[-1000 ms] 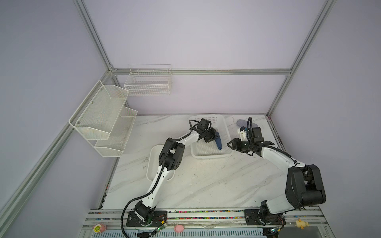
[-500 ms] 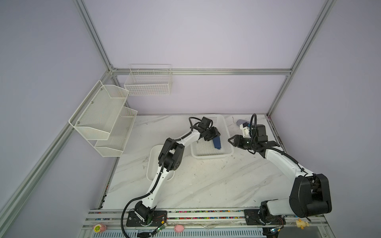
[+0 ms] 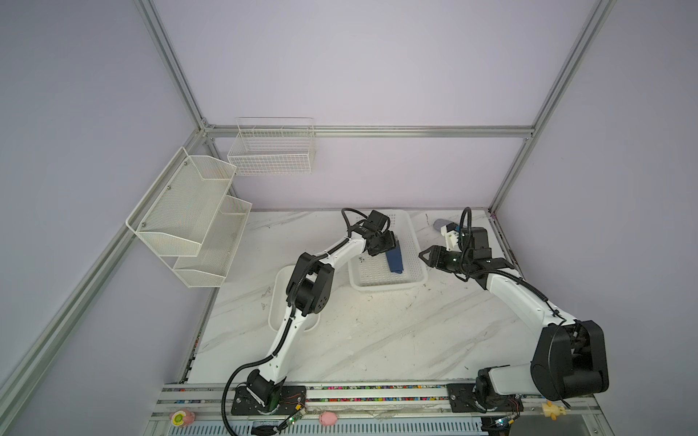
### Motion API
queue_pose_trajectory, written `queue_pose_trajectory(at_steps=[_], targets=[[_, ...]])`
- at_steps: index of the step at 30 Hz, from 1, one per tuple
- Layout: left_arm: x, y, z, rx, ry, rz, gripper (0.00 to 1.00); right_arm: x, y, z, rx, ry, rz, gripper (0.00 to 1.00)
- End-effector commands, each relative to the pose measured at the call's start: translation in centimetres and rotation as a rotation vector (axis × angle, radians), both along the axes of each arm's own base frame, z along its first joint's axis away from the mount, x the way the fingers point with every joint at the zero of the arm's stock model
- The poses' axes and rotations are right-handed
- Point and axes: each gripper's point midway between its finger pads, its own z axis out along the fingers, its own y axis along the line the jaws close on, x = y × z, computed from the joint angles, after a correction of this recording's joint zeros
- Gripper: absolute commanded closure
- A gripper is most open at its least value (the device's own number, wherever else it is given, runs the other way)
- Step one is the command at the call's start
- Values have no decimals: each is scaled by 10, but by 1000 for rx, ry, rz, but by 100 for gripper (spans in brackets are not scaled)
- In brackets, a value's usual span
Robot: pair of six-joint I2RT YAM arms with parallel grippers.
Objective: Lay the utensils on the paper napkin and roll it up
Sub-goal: 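Open the left gripper to release the bundle into the basket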
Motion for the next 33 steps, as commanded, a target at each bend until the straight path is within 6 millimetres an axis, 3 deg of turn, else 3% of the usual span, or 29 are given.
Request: queue_pose_trajectory(at_steps=[1,9,19,24,26,29,33], targets=[[4,0,33,-10,-50,-8,41,1,1,8,-1,-21,1,46],[-1,-10,10,-36,9,-42,62,-1,1,5,-3,-16,3,45],[-7,-21,-8,-63,50,-93,76,0,-3,-1,-21,-6,-17,45],[-3,-32,12,-122,0,-134,78,2,-8,-4,-44,-7,-43,45],[-1,-31,20,-120,-14,-125,76,1,-12,7,-50,-38,-58,45],[-3,-26,33,-112,-32,-111,67,4,-20,12,-81,-53,-104,45],[-7,-17,69,-102,-99,-112,56,10,-42,30,-146,-105,-220,41]])
